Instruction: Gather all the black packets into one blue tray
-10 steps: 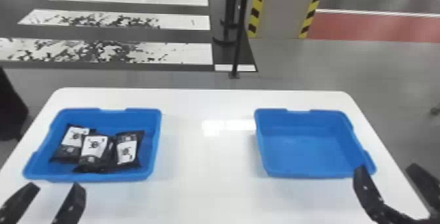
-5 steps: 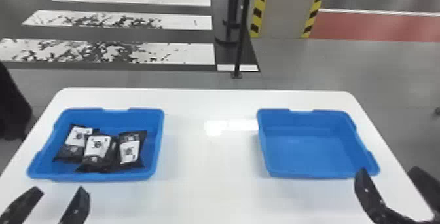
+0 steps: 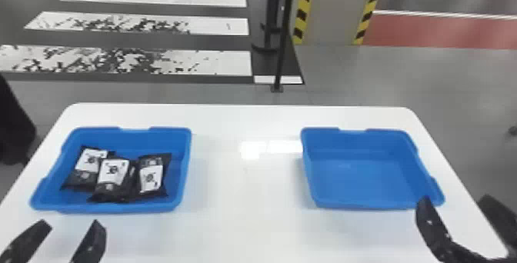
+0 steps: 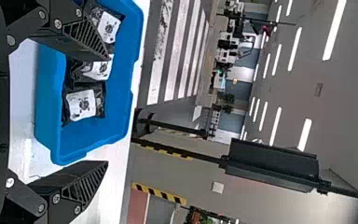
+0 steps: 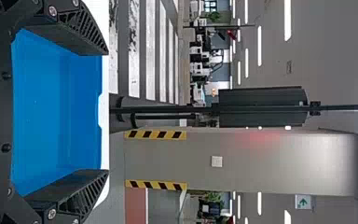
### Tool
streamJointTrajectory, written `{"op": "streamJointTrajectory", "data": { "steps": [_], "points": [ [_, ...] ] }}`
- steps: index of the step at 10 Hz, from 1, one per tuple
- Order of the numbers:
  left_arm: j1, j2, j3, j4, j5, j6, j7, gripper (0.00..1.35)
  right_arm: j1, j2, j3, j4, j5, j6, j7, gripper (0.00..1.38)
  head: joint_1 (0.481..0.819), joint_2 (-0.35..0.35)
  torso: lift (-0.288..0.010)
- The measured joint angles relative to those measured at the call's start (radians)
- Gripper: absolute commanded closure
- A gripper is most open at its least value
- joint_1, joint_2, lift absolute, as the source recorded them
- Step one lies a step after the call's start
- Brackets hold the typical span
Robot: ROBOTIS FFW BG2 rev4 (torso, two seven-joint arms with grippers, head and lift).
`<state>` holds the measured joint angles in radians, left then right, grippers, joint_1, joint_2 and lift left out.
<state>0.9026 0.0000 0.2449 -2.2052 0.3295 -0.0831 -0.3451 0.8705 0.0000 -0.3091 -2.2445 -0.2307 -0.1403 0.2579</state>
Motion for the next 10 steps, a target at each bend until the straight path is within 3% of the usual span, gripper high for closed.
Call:
{"op": "streamJointTrajectory", "data": {
  "steps": [10],
  "points": [
    [-0.008, 0.000, -0.012, 0.000, 0.003, 0.017, 0.000, 0.26, 0.003, 0.000, 0.000, -0.011, -0.005, 0.004, 0.000, 0.12, 0.695, -0.087, -0.110]
  ]
}}
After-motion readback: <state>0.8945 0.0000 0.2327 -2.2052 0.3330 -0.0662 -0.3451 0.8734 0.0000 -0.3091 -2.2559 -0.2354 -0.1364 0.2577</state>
